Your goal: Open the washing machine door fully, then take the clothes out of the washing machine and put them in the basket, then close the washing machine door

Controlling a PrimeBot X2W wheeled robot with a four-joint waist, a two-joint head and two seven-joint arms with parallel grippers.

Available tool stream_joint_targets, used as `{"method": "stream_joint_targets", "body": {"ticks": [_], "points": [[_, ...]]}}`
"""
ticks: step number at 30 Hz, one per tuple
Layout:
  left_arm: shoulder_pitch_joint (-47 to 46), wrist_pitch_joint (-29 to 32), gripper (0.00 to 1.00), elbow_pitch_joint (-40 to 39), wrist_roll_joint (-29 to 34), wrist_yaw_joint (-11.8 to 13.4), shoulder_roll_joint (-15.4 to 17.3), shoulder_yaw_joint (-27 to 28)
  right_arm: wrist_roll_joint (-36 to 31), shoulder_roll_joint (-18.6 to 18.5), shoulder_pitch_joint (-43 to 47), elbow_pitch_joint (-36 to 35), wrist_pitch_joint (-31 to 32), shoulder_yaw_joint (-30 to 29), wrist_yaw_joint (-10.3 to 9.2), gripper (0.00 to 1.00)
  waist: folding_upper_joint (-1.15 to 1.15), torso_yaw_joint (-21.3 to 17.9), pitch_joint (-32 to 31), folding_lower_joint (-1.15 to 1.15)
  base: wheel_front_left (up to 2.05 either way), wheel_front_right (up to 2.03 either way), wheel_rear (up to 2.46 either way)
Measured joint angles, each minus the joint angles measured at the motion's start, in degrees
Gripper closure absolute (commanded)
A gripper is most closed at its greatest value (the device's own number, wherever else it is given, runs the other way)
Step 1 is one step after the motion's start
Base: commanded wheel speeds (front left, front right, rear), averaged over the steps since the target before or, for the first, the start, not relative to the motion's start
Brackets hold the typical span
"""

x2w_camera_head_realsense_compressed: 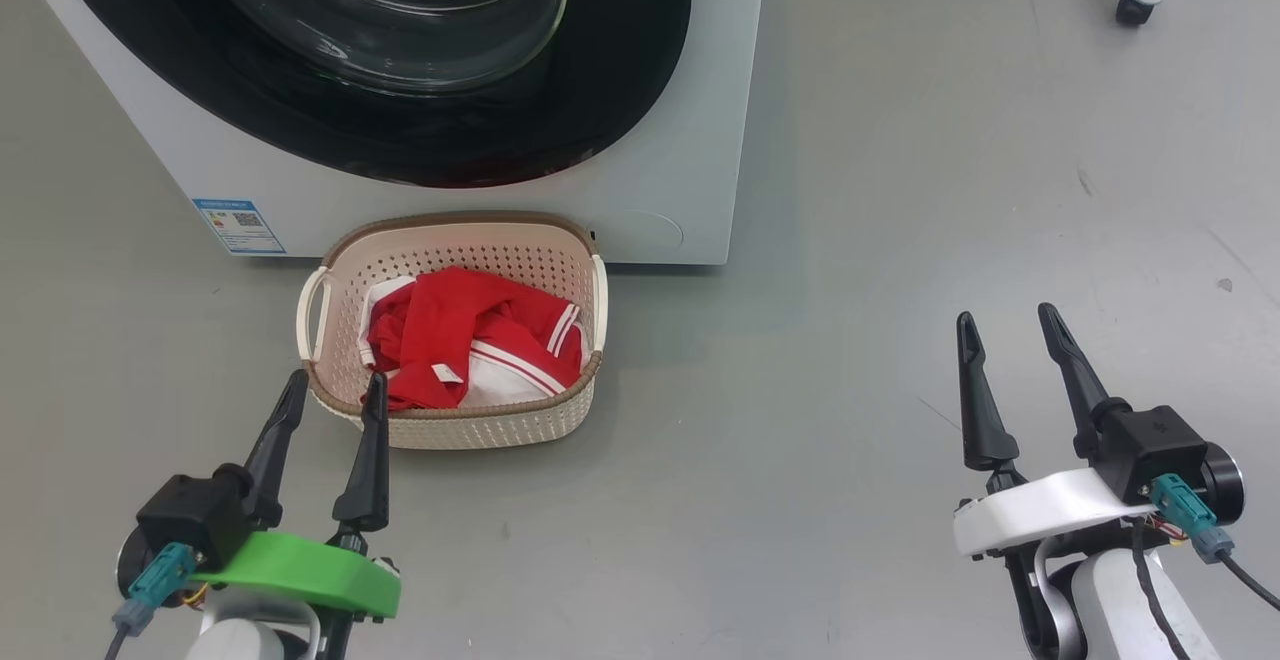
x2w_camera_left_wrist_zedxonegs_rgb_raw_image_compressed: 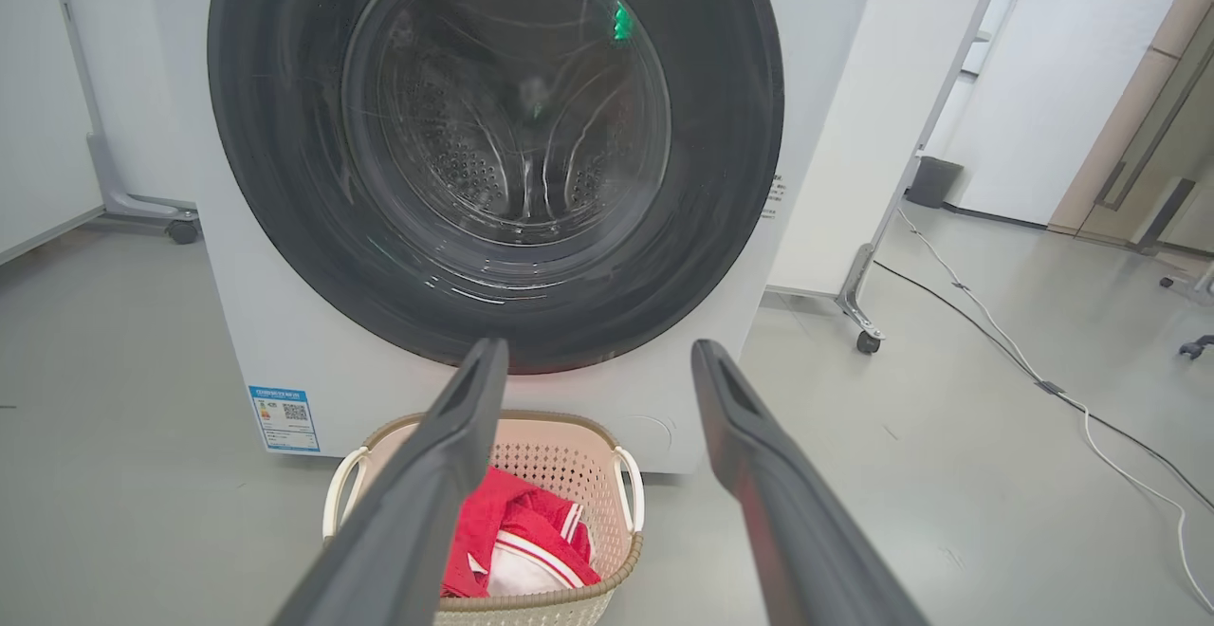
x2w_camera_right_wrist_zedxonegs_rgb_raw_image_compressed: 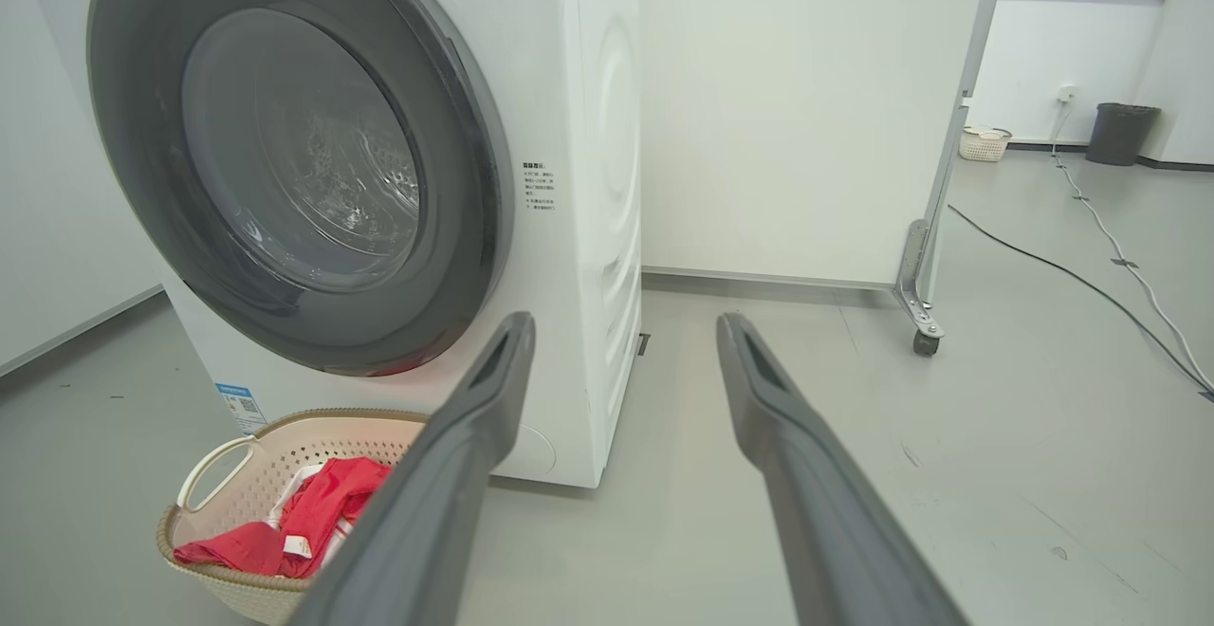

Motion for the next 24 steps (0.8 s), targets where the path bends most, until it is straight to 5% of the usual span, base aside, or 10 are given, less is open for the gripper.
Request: {"method": "stream_joint_targets", "body": {"ticks": [24], "points": [[0.0, 0.0, 0.0, -1.1, -1.9, 0.0, 0.3, -0.7, -0.6, 0.2, 0.1, -0.2, 0.0, -1.1, -0.43, 0.0, 0.0, 0.0, -0.1, 0.0, 0.0, 0.0, 0.0]]}}
